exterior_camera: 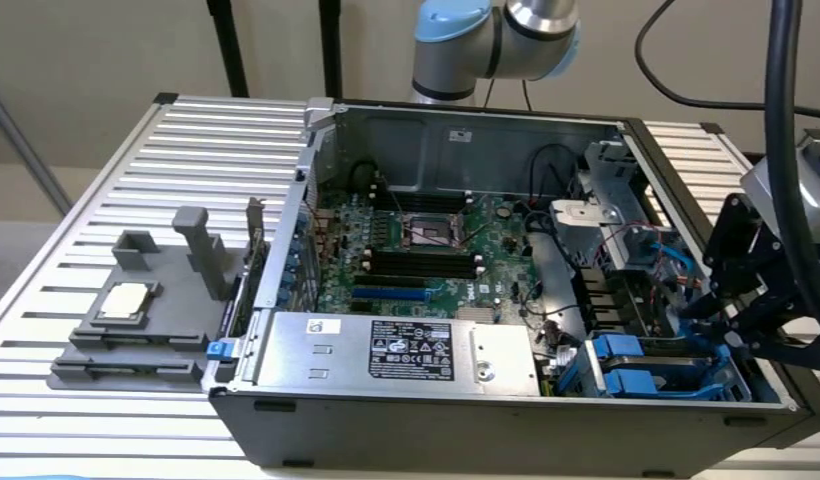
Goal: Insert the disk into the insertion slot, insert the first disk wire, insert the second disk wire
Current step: 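Insert the first disk wire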
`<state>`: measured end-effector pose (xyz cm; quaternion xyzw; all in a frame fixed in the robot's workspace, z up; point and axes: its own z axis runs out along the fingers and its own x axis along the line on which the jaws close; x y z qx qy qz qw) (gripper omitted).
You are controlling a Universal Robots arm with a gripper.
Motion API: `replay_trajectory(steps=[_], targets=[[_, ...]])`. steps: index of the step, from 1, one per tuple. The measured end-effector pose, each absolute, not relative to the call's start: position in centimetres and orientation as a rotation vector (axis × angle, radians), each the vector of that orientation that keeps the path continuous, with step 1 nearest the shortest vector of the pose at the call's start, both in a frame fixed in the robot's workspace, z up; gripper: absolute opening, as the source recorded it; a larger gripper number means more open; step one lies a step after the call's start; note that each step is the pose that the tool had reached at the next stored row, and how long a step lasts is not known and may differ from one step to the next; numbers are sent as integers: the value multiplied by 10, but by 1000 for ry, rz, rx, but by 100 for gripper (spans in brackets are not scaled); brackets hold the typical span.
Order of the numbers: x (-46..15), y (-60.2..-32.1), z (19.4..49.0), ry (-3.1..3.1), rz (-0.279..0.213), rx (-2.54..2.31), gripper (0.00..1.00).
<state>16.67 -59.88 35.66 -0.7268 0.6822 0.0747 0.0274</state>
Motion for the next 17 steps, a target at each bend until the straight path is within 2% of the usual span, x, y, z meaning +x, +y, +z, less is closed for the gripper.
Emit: replay_trajectory(steps=[17], targets=[[177,-599,346,2053,246,-2281,31]])
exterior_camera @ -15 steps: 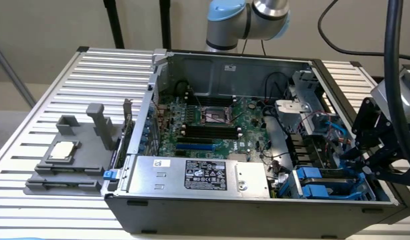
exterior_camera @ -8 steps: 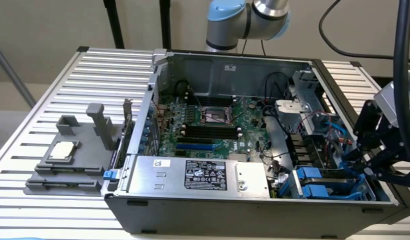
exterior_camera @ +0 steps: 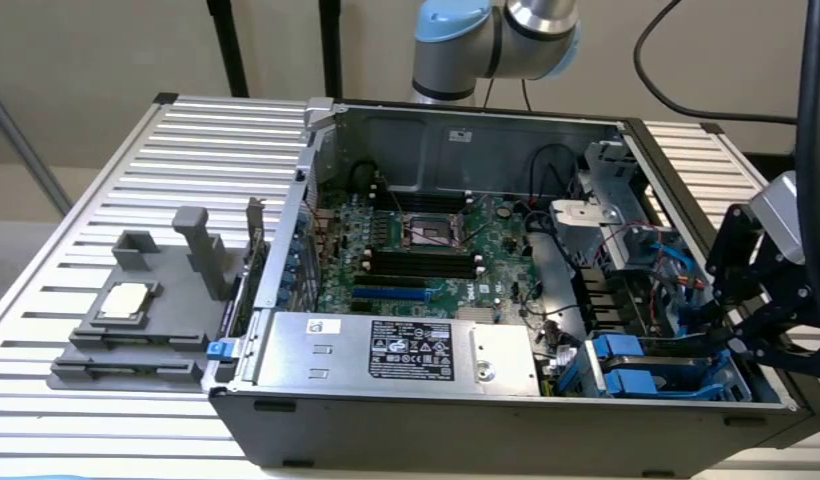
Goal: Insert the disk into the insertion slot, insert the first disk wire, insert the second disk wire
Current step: 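Insert the first disk wire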
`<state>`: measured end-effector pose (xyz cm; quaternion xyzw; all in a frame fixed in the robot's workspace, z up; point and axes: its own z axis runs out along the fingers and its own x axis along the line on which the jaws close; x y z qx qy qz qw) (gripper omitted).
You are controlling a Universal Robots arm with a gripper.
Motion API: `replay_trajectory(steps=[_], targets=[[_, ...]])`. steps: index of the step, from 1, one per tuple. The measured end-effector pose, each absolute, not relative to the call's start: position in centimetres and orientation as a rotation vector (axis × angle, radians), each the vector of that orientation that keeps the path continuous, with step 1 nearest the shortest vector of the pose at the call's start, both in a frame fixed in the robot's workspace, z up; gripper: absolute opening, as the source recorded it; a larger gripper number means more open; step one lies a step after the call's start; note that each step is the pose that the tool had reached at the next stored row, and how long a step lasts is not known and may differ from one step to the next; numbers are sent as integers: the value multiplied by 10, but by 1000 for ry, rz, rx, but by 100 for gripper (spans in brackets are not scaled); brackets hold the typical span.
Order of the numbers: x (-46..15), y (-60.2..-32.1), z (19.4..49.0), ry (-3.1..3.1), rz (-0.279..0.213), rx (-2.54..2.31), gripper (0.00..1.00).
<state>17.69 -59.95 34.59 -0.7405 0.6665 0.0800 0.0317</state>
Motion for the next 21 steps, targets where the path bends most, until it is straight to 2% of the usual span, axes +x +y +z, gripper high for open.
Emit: replay_trajectory(steps=[8,11,12,14,16,21], targets=[[179,-599,343,2024,243,-2304,31],[179,-599,343,2014,240,-2312,29],[179,-599,342,2010,239,-2315,21],[179,-599,342,2004,239,-2320,21],[179,-597,342,2000,239,-2324,16],[174,-595,346,1994,242,-2331,16]])
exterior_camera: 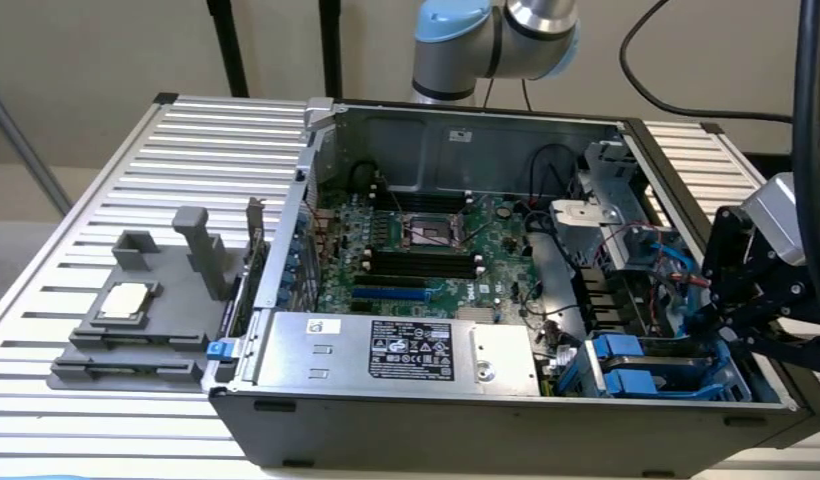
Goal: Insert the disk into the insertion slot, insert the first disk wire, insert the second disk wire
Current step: 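Insert the first disk wire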
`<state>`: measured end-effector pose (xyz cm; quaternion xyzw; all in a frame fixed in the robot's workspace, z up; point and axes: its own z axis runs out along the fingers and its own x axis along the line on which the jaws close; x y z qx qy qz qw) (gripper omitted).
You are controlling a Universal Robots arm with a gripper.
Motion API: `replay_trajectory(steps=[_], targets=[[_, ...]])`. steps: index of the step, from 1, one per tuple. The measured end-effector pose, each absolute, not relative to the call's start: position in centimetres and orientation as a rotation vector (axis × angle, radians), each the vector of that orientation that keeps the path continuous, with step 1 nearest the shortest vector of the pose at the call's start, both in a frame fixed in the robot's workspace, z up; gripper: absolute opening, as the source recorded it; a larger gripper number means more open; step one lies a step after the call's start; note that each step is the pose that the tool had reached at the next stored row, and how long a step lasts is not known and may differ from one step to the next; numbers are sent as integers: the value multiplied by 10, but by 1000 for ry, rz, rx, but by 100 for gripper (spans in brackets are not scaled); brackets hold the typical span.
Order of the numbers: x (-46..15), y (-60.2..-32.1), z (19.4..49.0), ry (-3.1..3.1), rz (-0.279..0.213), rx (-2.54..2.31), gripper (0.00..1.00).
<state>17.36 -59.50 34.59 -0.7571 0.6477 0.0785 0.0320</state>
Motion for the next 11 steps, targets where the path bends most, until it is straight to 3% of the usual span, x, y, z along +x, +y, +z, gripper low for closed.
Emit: replay_trajectory(steps=[11], targets=[[156,-595,347,2015,260,-2324,16]])
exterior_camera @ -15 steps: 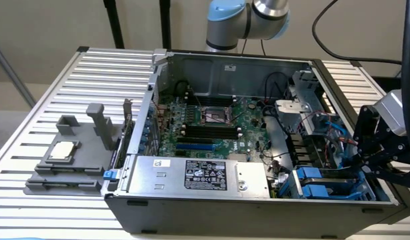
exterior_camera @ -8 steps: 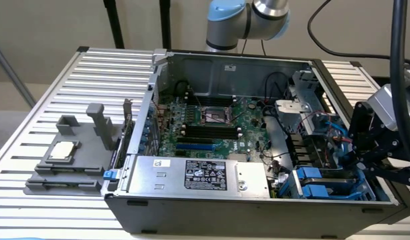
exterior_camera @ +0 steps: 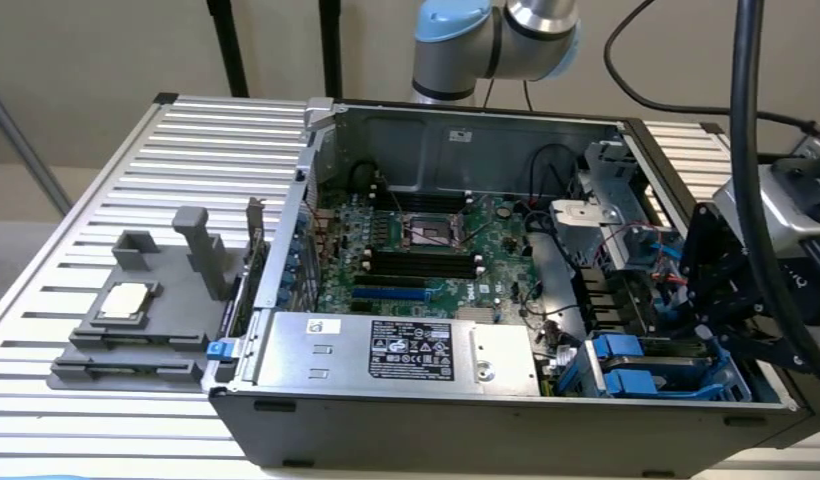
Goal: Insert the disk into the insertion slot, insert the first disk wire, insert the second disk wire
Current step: 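Insert the first disk wire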
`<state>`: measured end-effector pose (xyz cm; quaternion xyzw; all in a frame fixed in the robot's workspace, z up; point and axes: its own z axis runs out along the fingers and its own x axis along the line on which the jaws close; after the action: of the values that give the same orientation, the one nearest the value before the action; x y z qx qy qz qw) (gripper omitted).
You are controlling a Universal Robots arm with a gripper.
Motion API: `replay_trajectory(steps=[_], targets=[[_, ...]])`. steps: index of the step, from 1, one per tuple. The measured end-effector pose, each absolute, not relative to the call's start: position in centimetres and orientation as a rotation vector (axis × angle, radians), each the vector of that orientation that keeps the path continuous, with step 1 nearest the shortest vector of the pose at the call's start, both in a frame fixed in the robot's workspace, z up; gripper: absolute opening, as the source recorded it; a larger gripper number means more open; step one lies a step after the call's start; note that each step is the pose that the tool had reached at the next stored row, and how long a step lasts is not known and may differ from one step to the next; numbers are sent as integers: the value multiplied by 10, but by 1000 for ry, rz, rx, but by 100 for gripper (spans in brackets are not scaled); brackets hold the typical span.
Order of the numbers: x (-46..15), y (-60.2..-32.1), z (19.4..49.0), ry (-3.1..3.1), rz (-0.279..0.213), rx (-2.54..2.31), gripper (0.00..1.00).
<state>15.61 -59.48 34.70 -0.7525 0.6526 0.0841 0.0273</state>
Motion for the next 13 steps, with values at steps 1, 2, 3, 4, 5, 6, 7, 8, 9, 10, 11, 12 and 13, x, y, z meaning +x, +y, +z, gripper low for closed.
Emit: replay_trajectory(steps=[1,2,3,4,5,6,7,8,9,10,11,12,13], targets=[[156,-595,346,2028,259,-2315,16],[156,-595,346,2041,257,-2305,16],[156,-595,346,2053,256,-2295,16],[156,-595,345,2065,254,-2285,16],[156,-595,345,2077,252,-2277,16],[156,-595,345,2088,250,-2271,16],[156,-595,345,2098,251,-2268,16],[156,-595,345,2108,253,-2267,16],[156,-595,345,2117,257,-2268,16],[156,-595,344,2125,262,-2270,16],[156,-595,344,2133,266,-2273,16],[157,-595,344,2139,268,-2277,16],[158,-595,344,2143,268,-2279,16]])
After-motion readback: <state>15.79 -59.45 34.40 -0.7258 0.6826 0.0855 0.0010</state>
